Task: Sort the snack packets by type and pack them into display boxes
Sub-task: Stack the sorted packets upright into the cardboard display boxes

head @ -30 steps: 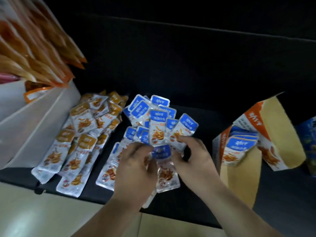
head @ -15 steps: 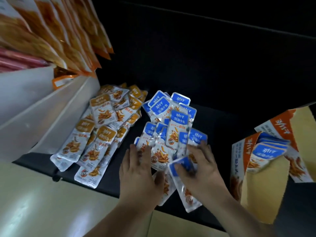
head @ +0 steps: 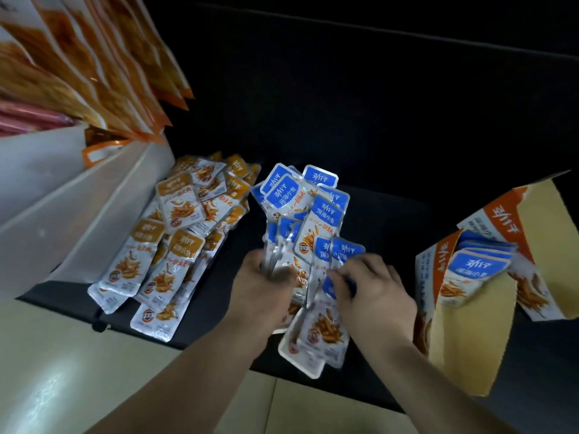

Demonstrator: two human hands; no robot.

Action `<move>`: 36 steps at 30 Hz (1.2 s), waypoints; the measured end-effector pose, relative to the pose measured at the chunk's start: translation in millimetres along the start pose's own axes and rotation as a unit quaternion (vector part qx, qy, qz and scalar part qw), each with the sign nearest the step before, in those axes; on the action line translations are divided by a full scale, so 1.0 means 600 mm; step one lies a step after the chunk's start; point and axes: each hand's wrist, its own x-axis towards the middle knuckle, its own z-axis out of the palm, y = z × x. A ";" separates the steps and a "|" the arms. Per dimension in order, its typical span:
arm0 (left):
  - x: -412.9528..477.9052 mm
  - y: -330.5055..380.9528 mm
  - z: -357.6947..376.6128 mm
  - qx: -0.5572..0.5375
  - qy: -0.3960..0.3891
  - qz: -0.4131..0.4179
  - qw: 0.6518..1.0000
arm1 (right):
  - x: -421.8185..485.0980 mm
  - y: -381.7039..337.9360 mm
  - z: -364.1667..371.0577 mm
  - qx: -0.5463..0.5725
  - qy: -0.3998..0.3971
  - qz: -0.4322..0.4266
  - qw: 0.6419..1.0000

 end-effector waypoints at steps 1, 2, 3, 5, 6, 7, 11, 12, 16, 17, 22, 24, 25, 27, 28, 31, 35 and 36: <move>-0.002 0.001 0.007 0.004 -0.005 0.014 1.000 | 0.006 -0.003 0.001 -0.010 0.013 0.001 1.000; -0.002 0.002 0.011 0.010 -0.006 0.024 1.000 | 0.012 -0.006 0.002 -0.017 0.019 0.001 1.000; 0.000 0.004 0.014 0.015 -0.006 0.028 0.999 | 0.016 -0.009 0.004 -0.016 0.020 0.001 1.000; 0.008 0.008 0.016 0.014 -0.002 0.020 1.000 | 0.021 -0.007 0.004 0.012 0.006 0.011 1.000; 0.012 0.008 0.016 0.007 0.000 0.014 1.000 | 0.020 -0.003 0.003 0.038 -0.004 0.020 0.999; 0.014 0.008 0.014 -0.001 0.004 0.012 1.000 | 0.017 0.001 0.001 0.067 -0.018 0.030 0.997; 0.011 0.008 -0.016 -0.020 0.073 0.055 0.996 | -0.004 0.015 -0.015 0.065 -0.142 0.025 0.987; 0.006 0.011 -0.025 -0.024 0.095 0.073 0.992 | -0.004 0.018 -0.016 0.047 -0.157 0.021 0.986; -0.035 0.032 -0.053 -0.061 0.091 0.145 0.983 | 0.016 -0.008 -0.049 0.132 -0.110 0.067 0.983; -0.049 0.035 -0.054 -0.068 0.058 0.146 0.985 | 0.022 -0.022 -0.062 0.198 -0.088 0.075 0.973; -0.094 0.024 -0.027 -0.064 -0.128 0.171 0.975 | 0.051 -0.106 -0.139 0.559 -0.153 0.147 0.802; -0.100 0.027 -0.021 -0.053 -0.169 0.183 0.967 | 0.051 -0.117 -0.149 0.585 -0.155 0.151 0.782; -0.100 0.027 -0.019 -0.046 -0.190 0.189 0.962 | 0.051 -0.117 -0.148 0.594 -0.142 0.152 0.777; -0.100 0.028 -0.018 -0.036 -0.236 0.168 0.956 | 0.050 -0.118 -0.150 0.601 -0.120 0.152 0.776; -0.100 0.031 -0.018 -0.038 -0.256 0.141 0.956 | 0.050 -0.117 -0.151 0.598 -0.114 0.149 0.779; -0.101 0.037 -0.019 -0.038 -0.276 0.121 0.953 | 0.051 -0.107 -0.153 0.585 -0.115 0.135 0.791; -0.088 0.040 -0.019 -0.023 -0.283 0.149 0.947 | 0.049 -0.087 -0.155 0.526 -0.162 0.102 0.829; -0.085 0.041 -0.018 -0.013 -0.280 0.160 0.946 | 0.045 -0.084 -0.154 0.512 -0.167 0.095 0.837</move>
